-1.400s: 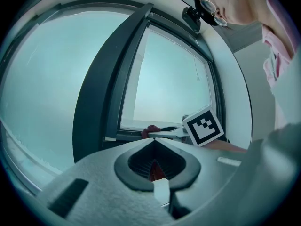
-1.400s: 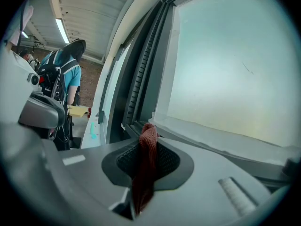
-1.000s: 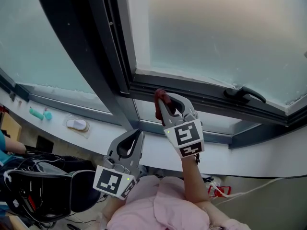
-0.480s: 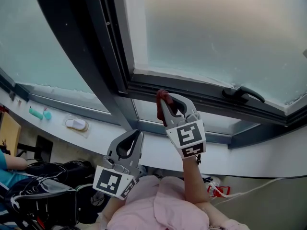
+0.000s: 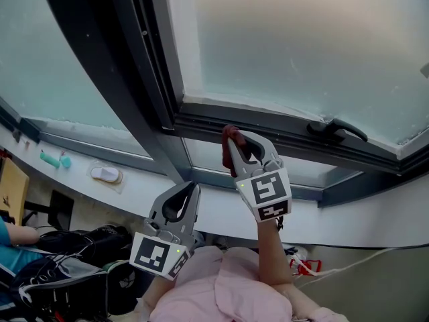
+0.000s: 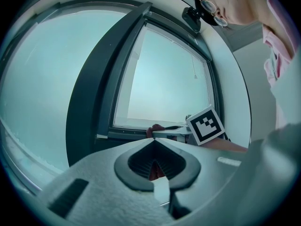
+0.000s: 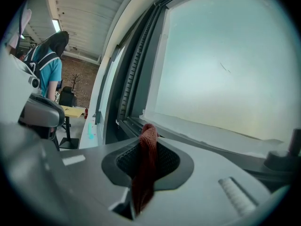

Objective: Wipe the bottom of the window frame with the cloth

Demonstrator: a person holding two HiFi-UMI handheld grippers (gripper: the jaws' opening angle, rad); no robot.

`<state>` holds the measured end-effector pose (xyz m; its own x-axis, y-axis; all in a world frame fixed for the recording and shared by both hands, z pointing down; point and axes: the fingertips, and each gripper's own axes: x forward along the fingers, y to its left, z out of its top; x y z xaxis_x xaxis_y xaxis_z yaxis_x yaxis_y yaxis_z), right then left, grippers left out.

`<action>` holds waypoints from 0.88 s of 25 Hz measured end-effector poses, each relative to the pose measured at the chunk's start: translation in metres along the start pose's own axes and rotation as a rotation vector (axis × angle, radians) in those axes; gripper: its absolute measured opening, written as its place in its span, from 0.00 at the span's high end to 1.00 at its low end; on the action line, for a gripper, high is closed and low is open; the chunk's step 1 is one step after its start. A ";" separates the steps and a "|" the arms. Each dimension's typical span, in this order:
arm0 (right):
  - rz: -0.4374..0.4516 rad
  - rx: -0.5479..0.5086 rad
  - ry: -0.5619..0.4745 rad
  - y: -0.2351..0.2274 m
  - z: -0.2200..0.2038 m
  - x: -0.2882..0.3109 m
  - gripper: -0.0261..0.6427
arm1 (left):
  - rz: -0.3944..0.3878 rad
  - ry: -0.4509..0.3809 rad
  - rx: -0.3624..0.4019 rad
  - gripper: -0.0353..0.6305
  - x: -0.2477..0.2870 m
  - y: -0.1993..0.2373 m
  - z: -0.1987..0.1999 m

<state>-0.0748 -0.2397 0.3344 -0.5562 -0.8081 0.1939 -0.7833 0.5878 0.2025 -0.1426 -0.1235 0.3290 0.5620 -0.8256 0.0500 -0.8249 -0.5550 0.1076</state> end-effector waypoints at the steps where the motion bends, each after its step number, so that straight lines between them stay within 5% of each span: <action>1: -0.003 0.001 0.000 -0.001 0.000 -0.001 0.89 | -0.001 0.001 0.000 0.95 0.000 -0.001 0.000; 22: -0.046 0.034 -0.017 -0.025 -0.011 -0.026 0.89 | -0.022 0.010 -0.006 0.95 -0.002 -0.025 -0.006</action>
<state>-0.0376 -0.2332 0.3344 -0.5234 -0.8352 0.1690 -0.8172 0.5482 0.1780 -0.1227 -0.1077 0.3322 0.5806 -0.8121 0.0578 -0.8120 -0.5724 0.1143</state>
